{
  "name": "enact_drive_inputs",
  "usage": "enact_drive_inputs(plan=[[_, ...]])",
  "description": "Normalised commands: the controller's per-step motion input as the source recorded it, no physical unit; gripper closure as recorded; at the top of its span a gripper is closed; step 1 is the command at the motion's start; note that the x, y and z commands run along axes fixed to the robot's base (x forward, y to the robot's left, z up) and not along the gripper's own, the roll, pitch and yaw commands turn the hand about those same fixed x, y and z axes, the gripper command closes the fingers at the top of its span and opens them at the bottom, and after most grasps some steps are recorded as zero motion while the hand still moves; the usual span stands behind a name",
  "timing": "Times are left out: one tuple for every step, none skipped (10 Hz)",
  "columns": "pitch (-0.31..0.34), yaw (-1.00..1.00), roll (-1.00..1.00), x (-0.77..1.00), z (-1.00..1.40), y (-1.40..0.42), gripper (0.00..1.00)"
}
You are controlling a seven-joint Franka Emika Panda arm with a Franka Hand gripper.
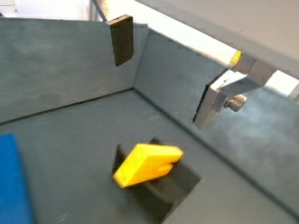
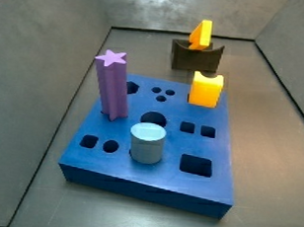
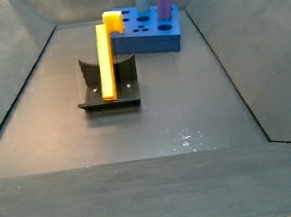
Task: Pick up the double-square object. Move up. Place the double-square object on the fixture. Regrasp the double-square object. Move to above the board. Insert the double-square object.
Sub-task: Regrasp the double-square object.
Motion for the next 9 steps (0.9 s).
enact_drive_inputs(plan=[[0.091,0.04,1.0,0.08,-0.01,-0.03,0.0],[0.103,0.04,1.0,0.09,-0.01,-0.04,0.0],[0.134,0.06,1.0,0.1,0.0,-0.04,0.0],[0.151,0.07,1.0,0.11,-0.01,-0.04,0.0],[0.186,0.1,1.0,0.11,-0.01,-0.05,0.0],[0.214,0.13,1.0,0.11,-0.01,-0.05,0.0],[0.252,0.19,1.0,0.12,-0.01,-0.05,0.0],[0.235,0.21,0.82,0.12,-0.01,-0.06,0.0],[0.194,0.24,0.59,0.13,-0.01,-0.06,0.0]])
